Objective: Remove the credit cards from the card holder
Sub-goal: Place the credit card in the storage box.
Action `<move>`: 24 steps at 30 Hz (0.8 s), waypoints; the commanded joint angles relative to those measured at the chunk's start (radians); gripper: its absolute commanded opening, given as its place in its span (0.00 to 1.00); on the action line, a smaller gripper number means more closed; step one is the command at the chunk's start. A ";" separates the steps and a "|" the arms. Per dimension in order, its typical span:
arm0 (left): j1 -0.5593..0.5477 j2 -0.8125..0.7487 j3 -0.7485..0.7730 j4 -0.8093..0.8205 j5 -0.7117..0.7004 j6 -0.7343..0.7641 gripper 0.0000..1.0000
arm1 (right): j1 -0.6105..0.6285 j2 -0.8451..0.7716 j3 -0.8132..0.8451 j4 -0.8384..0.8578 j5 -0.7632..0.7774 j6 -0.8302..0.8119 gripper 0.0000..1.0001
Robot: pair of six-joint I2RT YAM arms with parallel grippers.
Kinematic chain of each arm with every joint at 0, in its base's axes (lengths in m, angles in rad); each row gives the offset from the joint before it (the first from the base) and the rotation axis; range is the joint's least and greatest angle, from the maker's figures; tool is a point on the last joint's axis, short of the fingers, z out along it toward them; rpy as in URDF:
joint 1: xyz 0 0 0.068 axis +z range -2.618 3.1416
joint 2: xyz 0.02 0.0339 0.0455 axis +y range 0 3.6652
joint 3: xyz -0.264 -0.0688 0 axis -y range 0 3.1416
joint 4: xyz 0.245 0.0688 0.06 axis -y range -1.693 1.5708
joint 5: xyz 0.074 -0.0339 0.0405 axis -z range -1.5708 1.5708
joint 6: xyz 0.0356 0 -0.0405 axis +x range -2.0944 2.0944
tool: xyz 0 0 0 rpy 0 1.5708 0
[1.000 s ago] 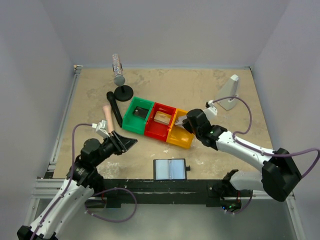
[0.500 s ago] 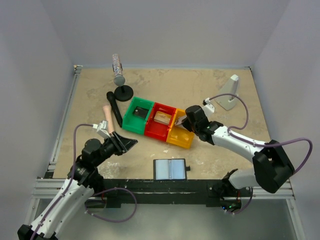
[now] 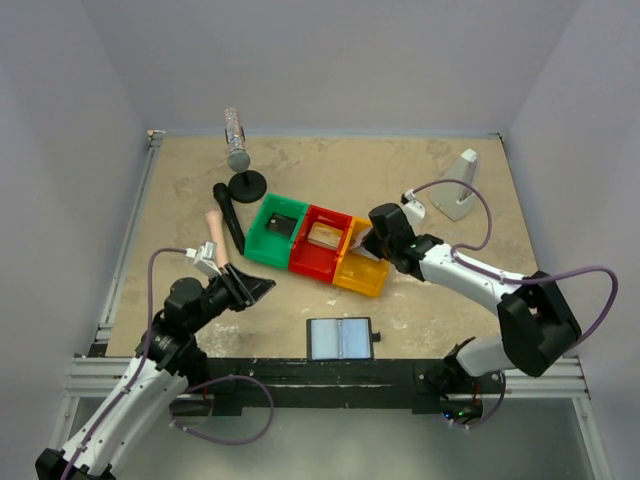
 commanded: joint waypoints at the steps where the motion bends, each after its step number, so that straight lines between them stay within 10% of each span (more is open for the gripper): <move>1: 0.004 0.004 -0.004 0.036 0.018 -0.013 0.43 | -0.010 0.008 0.052 -0.027 -0.012 -0.023 0.01; 24: 0.004 0.031 0.002 0.049 0.021 -0.009 0.43 | -0.027 -0.070 0.058 -0.156 0.026 -0.048 0.37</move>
